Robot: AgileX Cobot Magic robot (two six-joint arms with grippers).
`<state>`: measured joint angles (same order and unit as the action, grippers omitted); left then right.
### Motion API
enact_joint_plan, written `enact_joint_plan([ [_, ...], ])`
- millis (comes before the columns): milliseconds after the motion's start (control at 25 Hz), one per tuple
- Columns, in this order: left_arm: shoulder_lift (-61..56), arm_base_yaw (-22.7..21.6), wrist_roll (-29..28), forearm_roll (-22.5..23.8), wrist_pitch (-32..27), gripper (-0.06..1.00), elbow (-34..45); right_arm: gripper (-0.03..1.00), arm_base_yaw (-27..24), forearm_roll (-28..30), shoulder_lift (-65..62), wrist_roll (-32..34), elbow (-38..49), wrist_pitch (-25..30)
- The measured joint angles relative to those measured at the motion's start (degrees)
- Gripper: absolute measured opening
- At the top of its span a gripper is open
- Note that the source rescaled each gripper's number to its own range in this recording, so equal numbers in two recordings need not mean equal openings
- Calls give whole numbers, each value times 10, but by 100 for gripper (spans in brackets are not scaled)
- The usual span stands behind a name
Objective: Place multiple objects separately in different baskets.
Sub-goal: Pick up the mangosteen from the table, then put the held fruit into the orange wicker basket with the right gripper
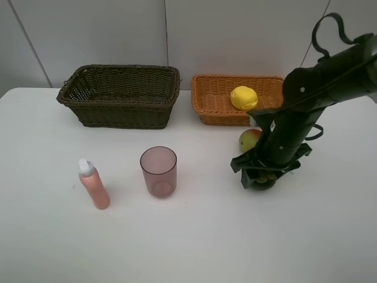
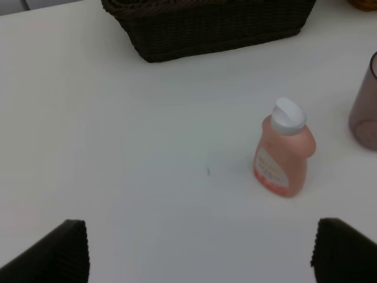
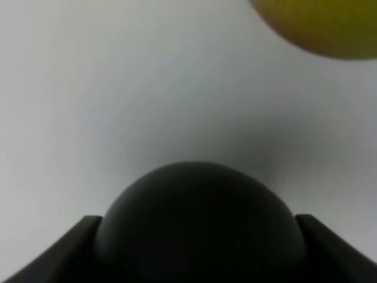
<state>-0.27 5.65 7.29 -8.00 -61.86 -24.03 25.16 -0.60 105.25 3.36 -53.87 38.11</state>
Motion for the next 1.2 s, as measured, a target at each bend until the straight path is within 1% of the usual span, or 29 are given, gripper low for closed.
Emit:
enact_joint_plan([
  [120, 0, 0, 0, 0, 0, 100, 0, 9, 0, 11, -15, 0, -32, 39],
  [320, 0, 0, 0, 0, 0, 100, 0, 9, 0, 41, -24, 0, -115, 121],
  [440, 0, 0, 0, 0, 0, 100, 0, 9, -1, 63, -24, -1, -165, 144],
  [600, 0, 0, 0, 0, 0, 100, 0, 9, -19, 91, -24, -9, -226, 142],
  [800, 0, 0, 0, 0, 0, 100, 0, 9, -60, 126, 0, -13, -296, 119],
  [1200, 0, 0, 0, 0, 0, 100, 0, 9, -117, 145, 152, -34, -452, 99],
])
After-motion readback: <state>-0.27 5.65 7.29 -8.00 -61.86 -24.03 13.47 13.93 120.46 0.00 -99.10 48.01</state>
